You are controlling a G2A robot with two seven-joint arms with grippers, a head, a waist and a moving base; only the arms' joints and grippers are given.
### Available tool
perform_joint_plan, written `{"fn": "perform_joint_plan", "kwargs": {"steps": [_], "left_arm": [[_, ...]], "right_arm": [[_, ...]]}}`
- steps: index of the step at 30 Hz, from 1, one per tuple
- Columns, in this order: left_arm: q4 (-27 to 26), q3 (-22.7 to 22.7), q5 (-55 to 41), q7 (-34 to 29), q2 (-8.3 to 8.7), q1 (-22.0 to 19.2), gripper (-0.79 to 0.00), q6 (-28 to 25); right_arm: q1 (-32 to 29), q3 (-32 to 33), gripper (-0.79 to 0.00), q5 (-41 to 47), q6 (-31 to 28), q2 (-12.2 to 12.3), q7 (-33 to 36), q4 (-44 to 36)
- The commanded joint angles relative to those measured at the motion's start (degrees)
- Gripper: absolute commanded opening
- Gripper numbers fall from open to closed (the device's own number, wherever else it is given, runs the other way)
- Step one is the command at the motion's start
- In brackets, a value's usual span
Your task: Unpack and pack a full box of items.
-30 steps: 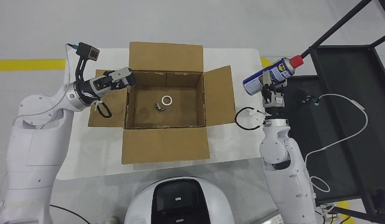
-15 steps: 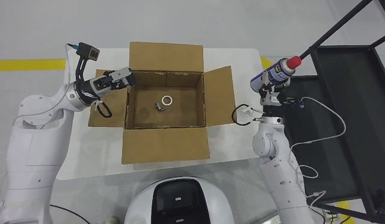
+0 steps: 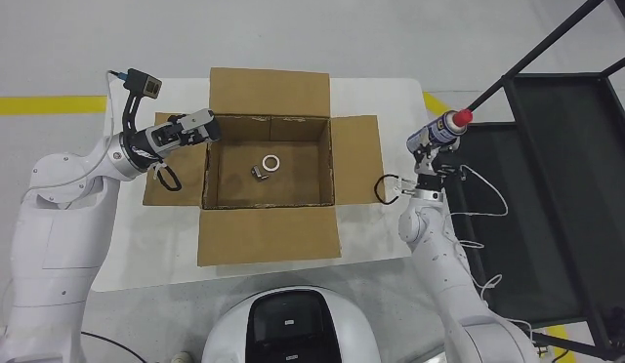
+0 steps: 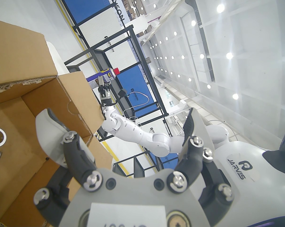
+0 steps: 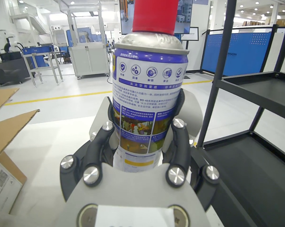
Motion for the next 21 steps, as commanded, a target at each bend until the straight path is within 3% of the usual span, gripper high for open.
{"fn": "perform_joint_plan", "kwargs": {"steps": [1,12,21], "left_arm": [[0.00,0.00,0.00,0.00,0.00,0.00,0.000,0.00],[0.00,0.00,0.00,0.00,0.00,0.00,0.000,0.00],[0.00,0.00,0.00,0.00,0.00,0.00,0.000,0.00]], "right_arm": [[-0.51,0.38,-0.785,0.30,-1.65,0.19,-0.69,-1.10],[-0.61,0.36,-0.785,0.44,-1.74,0.18,-0.37,-1.25],[-4.43,2.41,-0.785,1.14,-2.96,0.85,2.51,-7.60]]}}
